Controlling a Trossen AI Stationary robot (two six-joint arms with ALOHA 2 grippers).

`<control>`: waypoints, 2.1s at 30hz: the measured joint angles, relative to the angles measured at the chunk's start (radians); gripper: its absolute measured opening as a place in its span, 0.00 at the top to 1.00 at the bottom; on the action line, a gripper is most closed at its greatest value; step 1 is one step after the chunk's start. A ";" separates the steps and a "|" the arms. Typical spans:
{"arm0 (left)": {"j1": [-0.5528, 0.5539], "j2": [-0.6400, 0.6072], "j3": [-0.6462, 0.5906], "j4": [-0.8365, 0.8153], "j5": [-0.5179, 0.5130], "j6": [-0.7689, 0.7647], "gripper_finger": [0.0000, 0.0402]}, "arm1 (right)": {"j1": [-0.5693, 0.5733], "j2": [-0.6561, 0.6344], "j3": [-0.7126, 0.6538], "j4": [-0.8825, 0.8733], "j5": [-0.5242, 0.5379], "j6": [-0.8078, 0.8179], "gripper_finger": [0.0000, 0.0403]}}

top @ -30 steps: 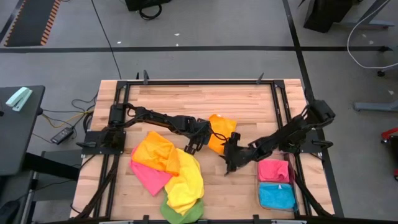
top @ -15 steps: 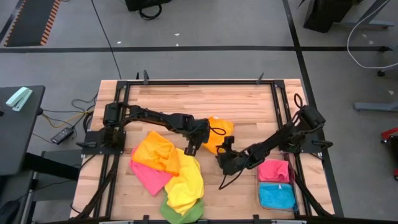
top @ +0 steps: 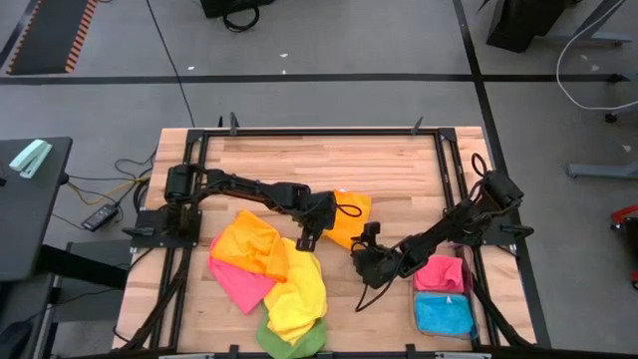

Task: Fold microfiber towels
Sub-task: Fold the orange towel

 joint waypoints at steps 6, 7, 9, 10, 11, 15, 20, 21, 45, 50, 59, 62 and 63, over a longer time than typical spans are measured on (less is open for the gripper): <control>0.000 0.000 0.000 0.000 0.000 -0.007 0.95 | -0.002 0.000 0.000 -0.012 0.007 -0.004 0.41; 0.000 0.000 0.000 0.001 0.000 -0.007 0.93 | -0.002 0.000 0.000 -0.011 0.008 -0.004 0.42; 0.000 0.000 0.000 0.004 0.000 -0.008 0.92 | -0.003 0.000 0.000 -0.010 0.011 -0.005 0.46; 0.000 0.000 0.000 0.003 0.000 -0.011 0.92 | -0.003 0.000 0.000 -0.010 0.010 -0.007 0.49; 0.000 0.000 0.000 0.004 0.000 -0.014 0.93 | -0.004 0.000 0.000 -0.010 0.009 -0.007 0.51; -0.003 0.000 0.000 0.004 0.027 -0.033 0.98 | -0.003 0.000 0.000 -0.009 0.006 0.017 0.64; -0.024 0.000 0.000 -0.017 0.042 -0.030 0.94 | 0.003 0.000 0.000 0.004 -0.080 0.055 0.80; -0.031 0.000 0.000 -0.019 0.044 -0.028 0.93 | 0.008 0.000 0.000 0.016 -0.115 0.056 0.84; -0.147 0.000 0.234 -0.353 0.329 0.043 0.93 | 0.060 -0.022 0.393 -0.362 -0.532 0.112 0.90; -0.141 0.000 0.246 -0.369 0.331 0.055 0.97 | 0.064 -0.023 0.423 -0.431 -0.521 0.141 0.90; -0.077 0.001 0.149 -0.251 0.329 0.056 0.93 | 0.026 -0.023 0.339 -0.415 -0.518 0.201 0.90; -0.050 0.001 0.127 -0.221 0.329 0.053 0.96 | -0.002 -0.023 0.307 -0.398 -0.522 0.197 0.90; -0.042 0.001 0.119 -0.211 0.329 0.054 0.97 | -0.012 -0.023 0.296 -0.396 -0.523 0.196 0.90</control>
